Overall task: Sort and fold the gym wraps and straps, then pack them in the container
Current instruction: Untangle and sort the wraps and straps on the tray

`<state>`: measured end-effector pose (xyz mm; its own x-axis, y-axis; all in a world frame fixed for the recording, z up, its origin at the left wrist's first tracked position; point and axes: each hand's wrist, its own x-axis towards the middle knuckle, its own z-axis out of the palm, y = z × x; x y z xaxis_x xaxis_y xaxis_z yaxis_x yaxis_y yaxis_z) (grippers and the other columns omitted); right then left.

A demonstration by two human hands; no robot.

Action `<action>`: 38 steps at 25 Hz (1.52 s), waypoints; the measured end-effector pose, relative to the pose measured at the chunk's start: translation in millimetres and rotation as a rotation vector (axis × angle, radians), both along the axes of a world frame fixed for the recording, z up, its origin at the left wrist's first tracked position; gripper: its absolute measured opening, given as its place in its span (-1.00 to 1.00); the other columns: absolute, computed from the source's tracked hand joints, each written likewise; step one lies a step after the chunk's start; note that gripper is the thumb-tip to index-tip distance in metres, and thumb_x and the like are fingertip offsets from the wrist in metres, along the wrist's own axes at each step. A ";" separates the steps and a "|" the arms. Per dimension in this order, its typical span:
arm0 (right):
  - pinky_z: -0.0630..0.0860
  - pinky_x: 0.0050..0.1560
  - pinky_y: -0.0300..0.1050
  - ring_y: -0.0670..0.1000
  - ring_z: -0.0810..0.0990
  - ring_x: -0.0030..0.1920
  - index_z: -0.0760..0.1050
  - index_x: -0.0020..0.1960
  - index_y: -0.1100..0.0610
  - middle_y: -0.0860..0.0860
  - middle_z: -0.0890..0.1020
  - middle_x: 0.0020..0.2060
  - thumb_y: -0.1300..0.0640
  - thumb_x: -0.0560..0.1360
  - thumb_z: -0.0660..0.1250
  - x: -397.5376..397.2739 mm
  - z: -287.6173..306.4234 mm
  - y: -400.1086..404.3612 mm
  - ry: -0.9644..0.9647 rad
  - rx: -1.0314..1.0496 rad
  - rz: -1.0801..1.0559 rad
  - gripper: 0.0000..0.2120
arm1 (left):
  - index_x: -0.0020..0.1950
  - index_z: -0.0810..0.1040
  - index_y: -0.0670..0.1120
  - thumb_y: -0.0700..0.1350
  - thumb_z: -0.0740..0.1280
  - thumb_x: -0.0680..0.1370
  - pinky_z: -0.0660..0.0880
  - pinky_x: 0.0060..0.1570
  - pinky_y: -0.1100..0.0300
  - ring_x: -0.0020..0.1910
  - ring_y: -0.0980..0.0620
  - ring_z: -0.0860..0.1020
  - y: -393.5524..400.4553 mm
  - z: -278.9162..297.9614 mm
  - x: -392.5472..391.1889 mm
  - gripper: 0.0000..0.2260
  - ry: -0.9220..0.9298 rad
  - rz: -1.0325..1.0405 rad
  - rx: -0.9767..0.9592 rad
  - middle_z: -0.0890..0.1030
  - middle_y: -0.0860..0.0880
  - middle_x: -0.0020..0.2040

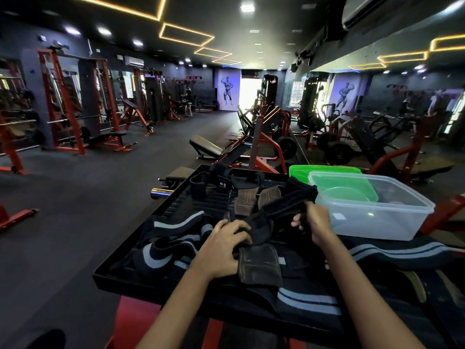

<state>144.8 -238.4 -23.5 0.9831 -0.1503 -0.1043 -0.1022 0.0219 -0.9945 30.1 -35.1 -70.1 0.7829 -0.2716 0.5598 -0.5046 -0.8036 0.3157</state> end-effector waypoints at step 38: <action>0.53 0.05 -0.09 0.14 0.59 0.13 0.37 0.22 0.34 0.20 0.60 -0.08 0.37 0.45 0.34 -76.2 -4.2 37.8 0.119 0.093 0.440 -0.64 | 0.22 0.36 0.16 -0.33 0.14 0.47 0.40 0.21 -0.03 0.26 -0.10 0.37 -2.9 16.9 37.0 -0.53 0.650 0.094 -0.877 0.35 -0.12 0.35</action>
